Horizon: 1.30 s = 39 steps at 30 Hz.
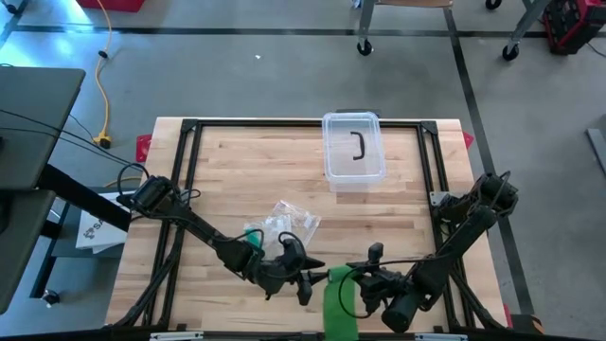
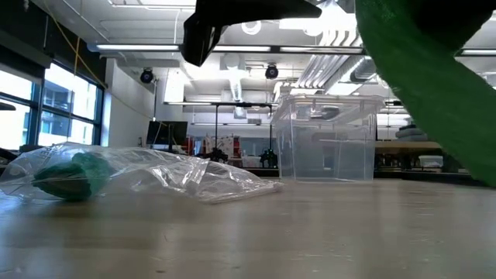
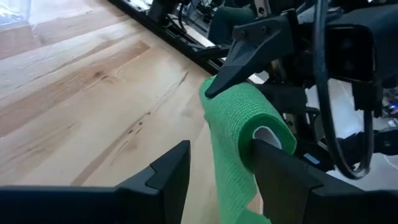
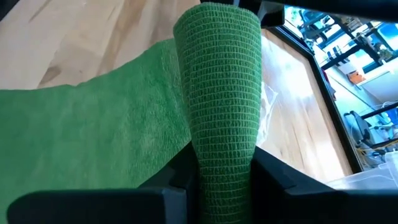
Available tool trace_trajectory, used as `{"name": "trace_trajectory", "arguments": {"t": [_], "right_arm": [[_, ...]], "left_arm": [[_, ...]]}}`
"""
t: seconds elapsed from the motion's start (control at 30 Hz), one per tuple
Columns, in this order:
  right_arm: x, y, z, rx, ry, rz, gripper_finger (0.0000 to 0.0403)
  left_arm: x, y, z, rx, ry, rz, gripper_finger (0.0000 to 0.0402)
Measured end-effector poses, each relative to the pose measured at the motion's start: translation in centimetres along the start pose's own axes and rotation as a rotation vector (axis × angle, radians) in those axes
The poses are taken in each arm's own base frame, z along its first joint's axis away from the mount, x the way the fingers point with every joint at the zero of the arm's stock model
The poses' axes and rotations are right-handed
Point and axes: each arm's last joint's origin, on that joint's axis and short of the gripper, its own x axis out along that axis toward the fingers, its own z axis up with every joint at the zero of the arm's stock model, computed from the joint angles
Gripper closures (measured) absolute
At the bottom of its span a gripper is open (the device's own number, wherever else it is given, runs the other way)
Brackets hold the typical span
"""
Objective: Roll bandage
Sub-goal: Roll the green bandage
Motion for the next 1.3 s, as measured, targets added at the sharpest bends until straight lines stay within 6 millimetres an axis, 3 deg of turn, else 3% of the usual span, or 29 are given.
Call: {"name": "trace_trajectory", "arguments": {"t": [1.3], "right_arm": [[0.29,-0.6,-0.29,-0.015,0.004,-0.105,0.0316]], "left_arm": [[-0.46,-0.12,0.98,-0.048,-0.069,0.043,0.0236]]}}
